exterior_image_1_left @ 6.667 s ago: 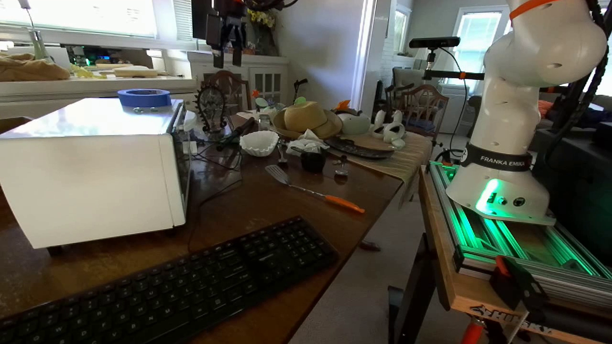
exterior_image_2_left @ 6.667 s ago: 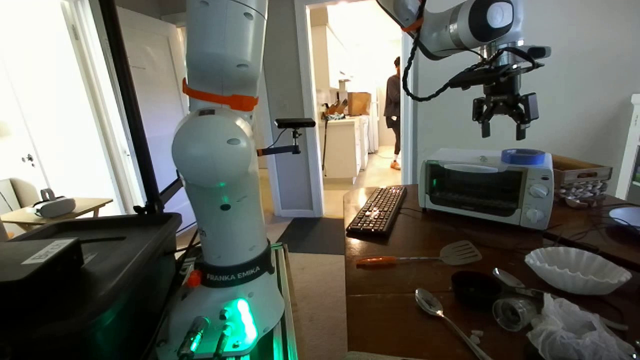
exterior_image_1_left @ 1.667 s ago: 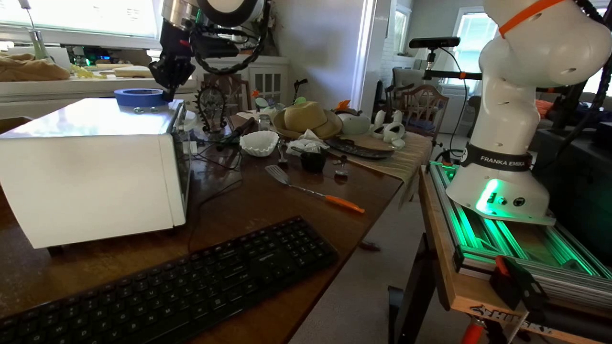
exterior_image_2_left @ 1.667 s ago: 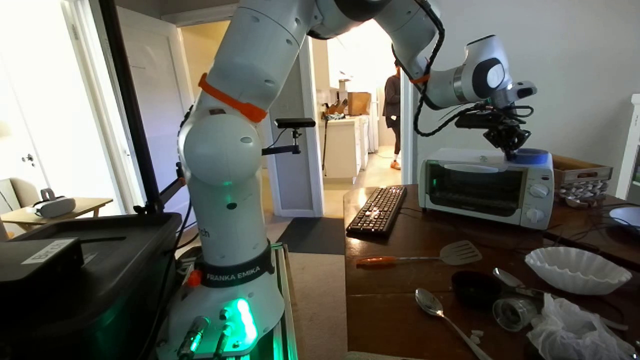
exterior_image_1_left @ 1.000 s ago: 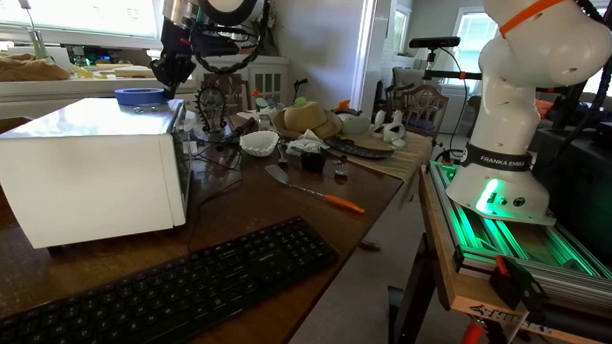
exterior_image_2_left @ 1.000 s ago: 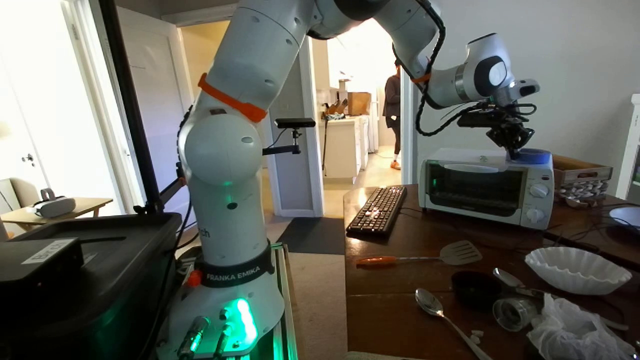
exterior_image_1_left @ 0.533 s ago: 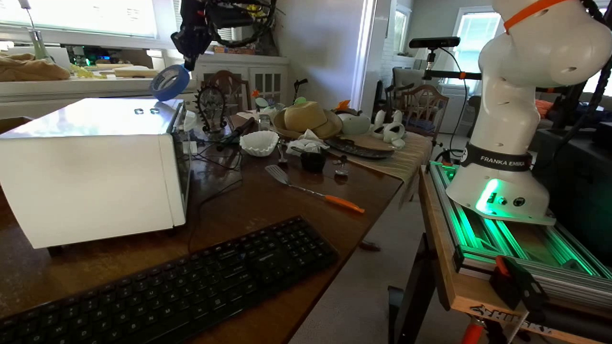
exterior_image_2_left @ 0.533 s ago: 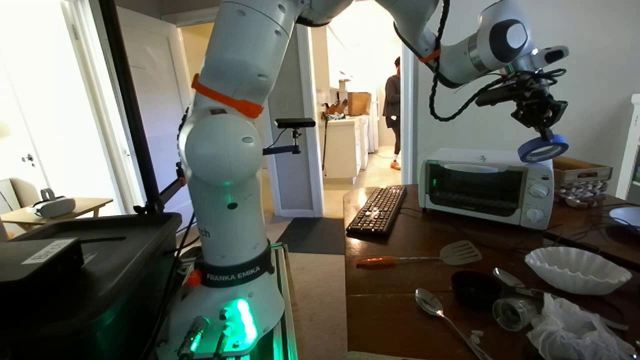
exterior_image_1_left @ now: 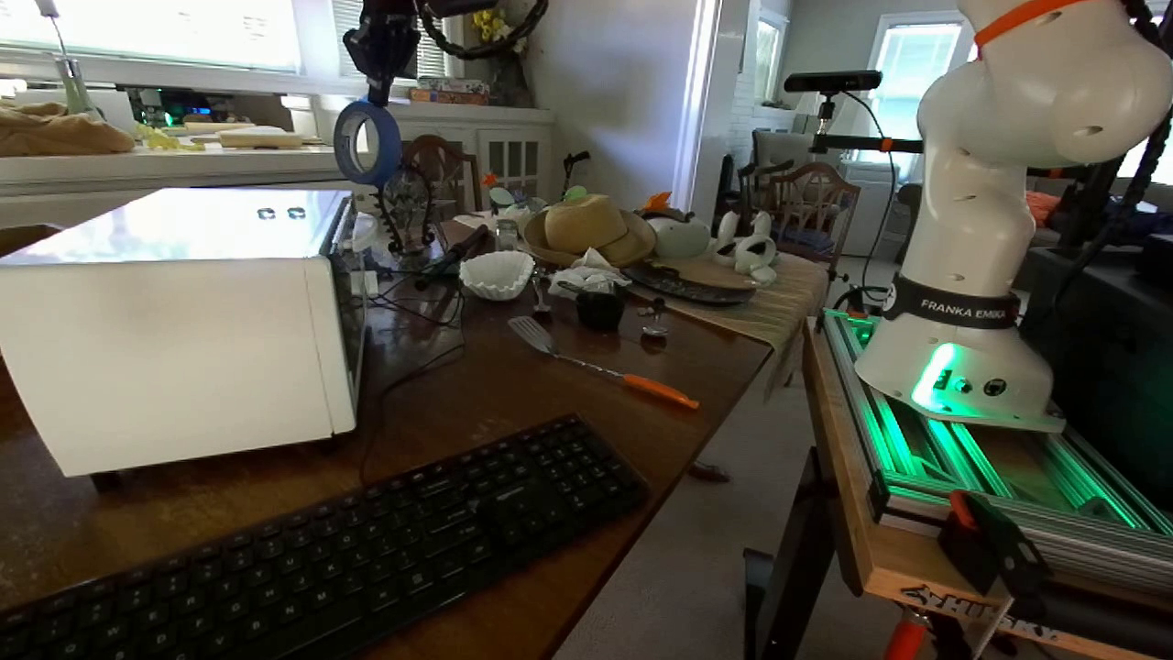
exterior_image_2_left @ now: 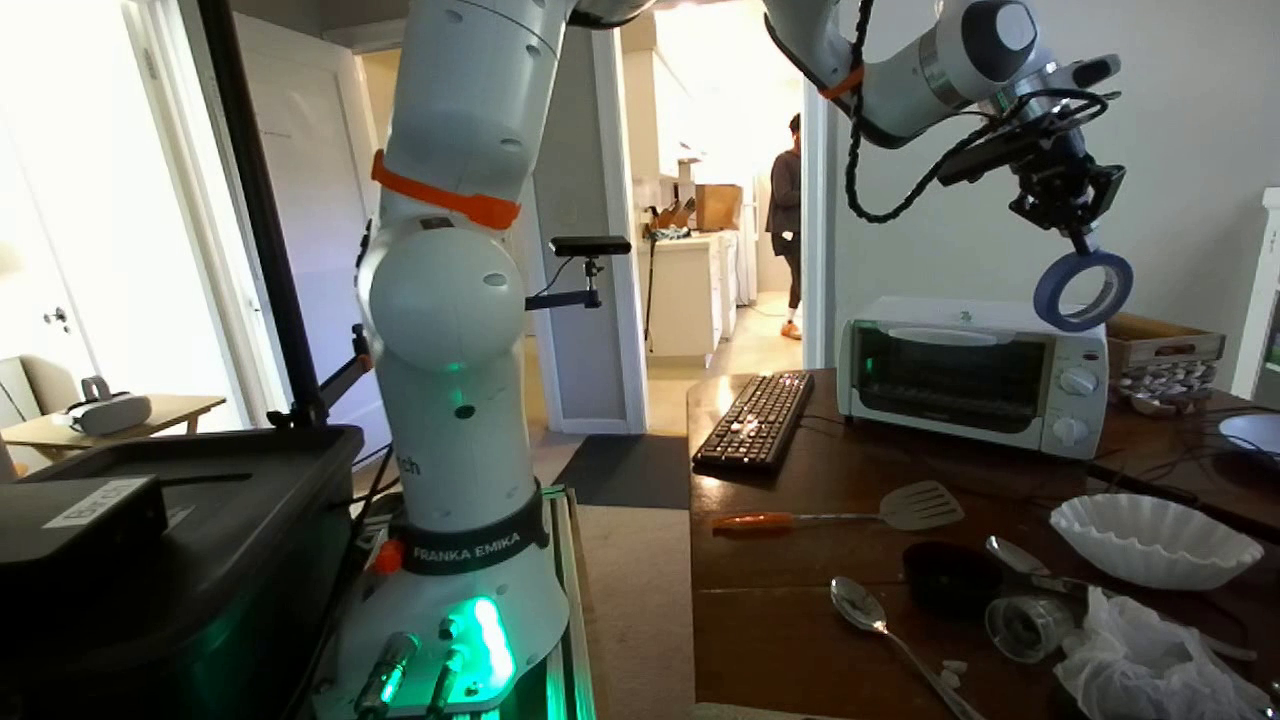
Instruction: Put the blue masking tape on the table.
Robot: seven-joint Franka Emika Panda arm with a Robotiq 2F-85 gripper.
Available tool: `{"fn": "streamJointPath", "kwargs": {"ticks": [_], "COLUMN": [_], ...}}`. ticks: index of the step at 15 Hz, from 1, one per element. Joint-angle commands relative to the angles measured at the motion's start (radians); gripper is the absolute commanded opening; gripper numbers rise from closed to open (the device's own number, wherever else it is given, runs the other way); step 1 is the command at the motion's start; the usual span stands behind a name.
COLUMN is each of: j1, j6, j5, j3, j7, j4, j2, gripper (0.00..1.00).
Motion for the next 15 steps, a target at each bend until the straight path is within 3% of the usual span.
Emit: {"fn": "streamJointPath", "kwargs": {"ticks": [1,10,15], "j1": [-0.009,-0.056,-0.082], "j6": [-0.028,-0.220,-0.474], "j5": [-0.078,-0.126,-0.068], "j3": [0.009,0.044,0.076], "j7": [0.002,-0.044,-0.028], "j4": [-0.081,-0.179,-0.187], "j2": [-0.080,-0.218,-0.251], "gripper": [0.00,0.00,0.00]}}
